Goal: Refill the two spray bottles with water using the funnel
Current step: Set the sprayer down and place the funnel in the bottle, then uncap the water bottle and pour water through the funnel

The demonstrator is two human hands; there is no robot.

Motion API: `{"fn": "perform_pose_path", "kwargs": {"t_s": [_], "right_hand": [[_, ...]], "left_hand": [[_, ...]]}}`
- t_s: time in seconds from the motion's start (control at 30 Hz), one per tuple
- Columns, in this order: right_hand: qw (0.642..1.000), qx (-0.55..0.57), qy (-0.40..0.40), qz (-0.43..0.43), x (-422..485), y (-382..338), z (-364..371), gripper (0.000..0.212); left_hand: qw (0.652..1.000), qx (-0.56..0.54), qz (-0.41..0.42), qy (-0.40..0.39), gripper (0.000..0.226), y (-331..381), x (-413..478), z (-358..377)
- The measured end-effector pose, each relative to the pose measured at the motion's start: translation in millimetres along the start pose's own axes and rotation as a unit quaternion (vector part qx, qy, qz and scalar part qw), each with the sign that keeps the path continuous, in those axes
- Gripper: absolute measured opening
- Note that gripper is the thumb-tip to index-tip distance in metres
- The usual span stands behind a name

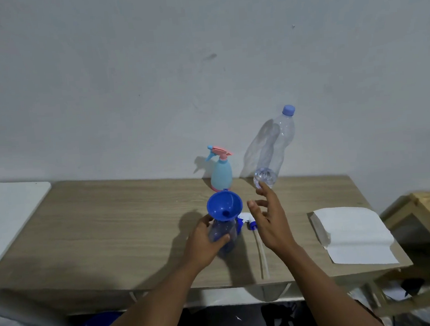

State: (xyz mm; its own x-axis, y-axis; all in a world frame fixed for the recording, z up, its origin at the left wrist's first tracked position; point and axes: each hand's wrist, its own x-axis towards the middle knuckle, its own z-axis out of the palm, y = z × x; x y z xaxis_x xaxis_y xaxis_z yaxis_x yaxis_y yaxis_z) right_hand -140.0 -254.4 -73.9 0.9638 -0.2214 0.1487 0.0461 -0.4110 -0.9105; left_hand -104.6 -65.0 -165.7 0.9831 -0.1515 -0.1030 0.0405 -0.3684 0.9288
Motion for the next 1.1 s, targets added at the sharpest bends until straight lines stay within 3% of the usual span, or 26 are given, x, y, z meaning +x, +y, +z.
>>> {"fn": "perform_pose_path", "kwargs": {"t_s": [0.07, 0.17, 0.33, 0.5, 0.63, 0.8, 1.1], "right_hand": [[1.0, 0.016, 0.014, 0.021, -5.2, 12.7, -3.2, 0.073], [0.998, 0.015, 0.019, 0.054, -12.7, 33.6, -9.4, 0.068], [0.996, 0.014, 0.005, 0.092, -21.8, 72.6, -26.8, 0.067], [0.994, 0.016, 0.002, 0.11, -8.5, 93.0, -60.0, 0.065], [0.995, 0.002, 0.006, 0.096, 32.8, 98.1, -99.0, 0.055], [0.998, -0.001, 0.013, 0.054, 107.3, 86.4, -139.6, 0.047], [0.997, 0.019, -0.075, 0.028, 221.3, 33.9, -163.5, 0.053]], "left_hand": [[0.999, 0.002, -0.01, 0.03, 0.088, -5.5, -6.2, 3.3], [0.997, 0.008, -0.009, 0.075, 0.09, -9.0, -27.1, 11.2], [0.989, 0.016, -0.042, 0.138, 0.055, -10.8, -69.7, 41.8], [0.996, 0.033, -0.059, 0.062, 0.039, -1.4, -82.5, 98.8], [0.998, 0.029, -0.019, 0.045, 0.042, 51.9, -38.9, 136.7], [0.993, 0.022, 0.048, 0.105, 0.036, 126.8, 46.6, 156.7], [0.987, 0.052, 0.063, 0.14, 0.079, 225.7, 177.4, 143.4]]}}
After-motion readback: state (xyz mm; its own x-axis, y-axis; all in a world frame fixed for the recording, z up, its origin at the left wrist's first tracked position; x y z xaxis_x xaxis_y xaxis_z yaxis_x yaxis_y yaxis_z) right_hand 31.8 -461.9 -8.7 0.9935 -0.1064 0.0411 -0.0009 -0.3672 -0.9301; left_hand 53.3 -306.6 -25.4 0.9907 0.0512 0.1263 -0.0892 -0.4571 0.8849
